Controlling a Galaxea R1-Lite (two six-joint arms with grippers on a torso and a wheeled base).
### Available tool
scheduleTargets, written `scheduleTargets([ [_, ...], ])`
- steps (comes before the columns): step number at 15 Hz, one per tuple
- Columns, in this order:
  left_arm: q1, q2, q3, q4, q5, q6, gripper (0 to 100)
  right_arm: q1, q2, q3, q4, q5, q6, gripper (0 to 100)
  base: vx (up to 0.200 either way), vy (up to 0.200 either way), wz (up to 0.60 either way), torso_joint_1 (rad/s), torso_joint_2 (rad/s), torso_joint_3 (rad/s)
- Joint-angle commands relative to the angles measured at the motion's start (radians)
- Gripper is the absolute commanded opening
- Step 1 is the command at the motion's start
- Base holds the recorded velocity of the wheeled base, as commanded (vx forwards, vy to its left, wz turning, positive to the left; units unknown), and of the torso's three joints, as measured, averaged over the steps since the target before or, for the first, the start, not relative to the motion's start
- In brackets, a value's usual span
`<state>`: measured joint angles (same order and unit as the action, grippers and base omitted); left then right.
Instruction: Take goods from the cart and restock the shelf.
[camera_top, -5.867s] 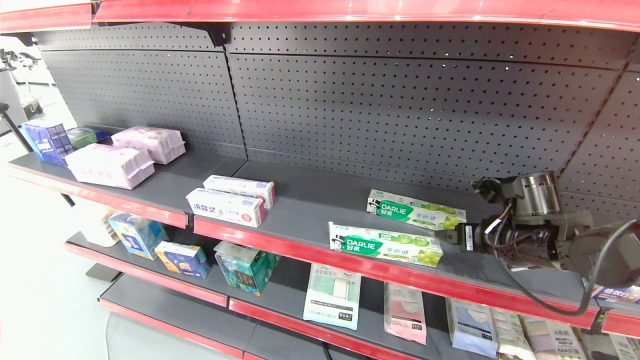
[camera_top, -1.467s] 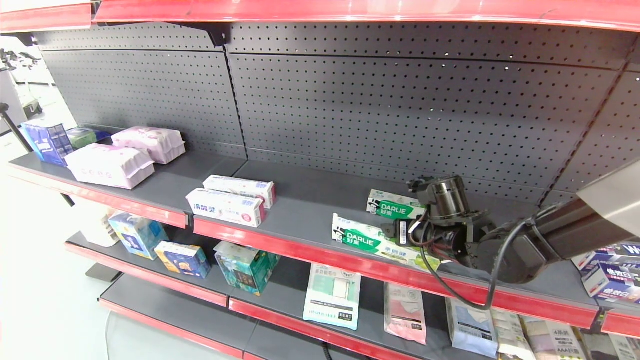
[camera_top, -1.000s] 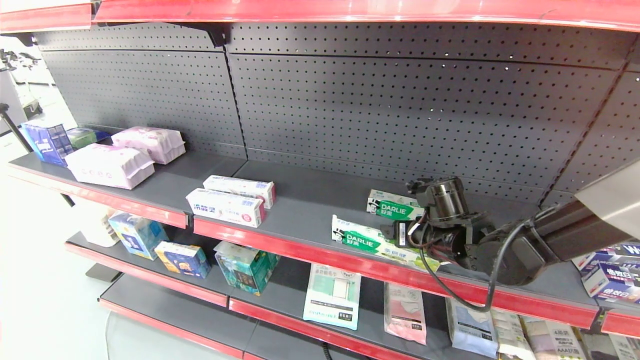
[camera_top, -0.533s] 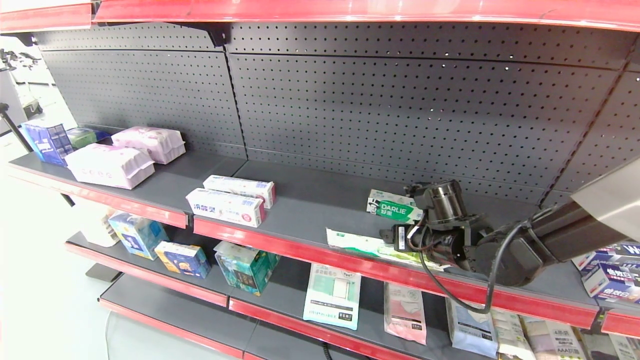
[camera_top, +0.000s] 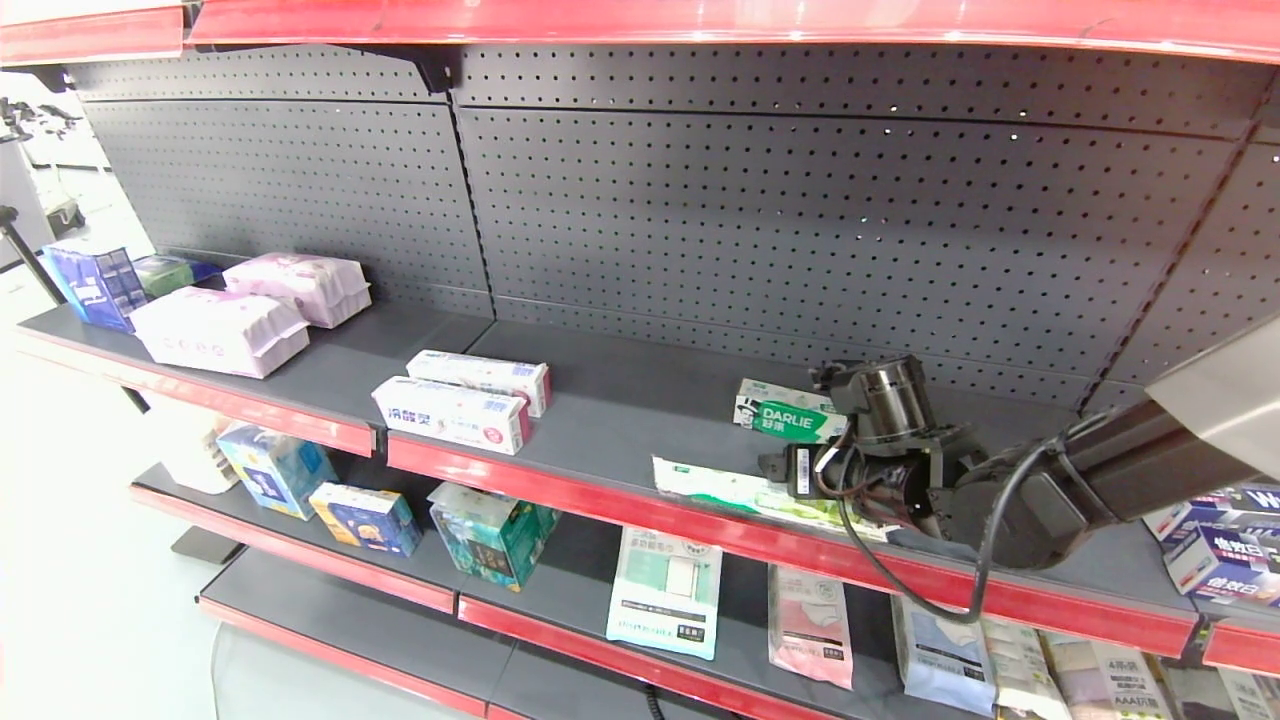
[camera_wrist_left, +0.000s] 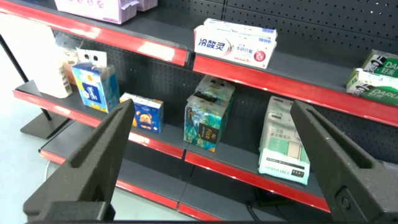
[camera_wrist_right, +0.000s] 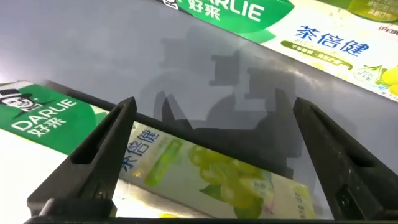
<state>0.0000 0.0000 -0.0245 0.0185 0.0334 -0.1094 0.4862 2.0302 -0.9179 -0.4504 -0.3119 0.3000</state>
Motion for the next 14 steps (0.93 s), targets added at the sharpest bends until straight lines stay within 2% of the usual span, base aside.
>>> scheduleTargets([
  [1,0.000,0.000,0.000,0.000,0.000,0.000,100,-0.001,-0.005,-0.006,-0.002,0.005,0.002,100,0.000,0.000,0.00,0.000,0.00,0.000],
  [9,0.000,0.000,0.000,0.000,0.000,-0.001,100,-0.041,-0.099,-0.004,0.004,0.013,0.007,100,0.000,0.000,0.00,0.000,0.00,0.000],
  [14,0.000,0.000,0.000,0.000,0.000,-0.001,100,-0.054,-0.216,0.103,0.007,0.013,0.008,100,0.000,0.000,0.00,0.000,0.00,0.000],
])
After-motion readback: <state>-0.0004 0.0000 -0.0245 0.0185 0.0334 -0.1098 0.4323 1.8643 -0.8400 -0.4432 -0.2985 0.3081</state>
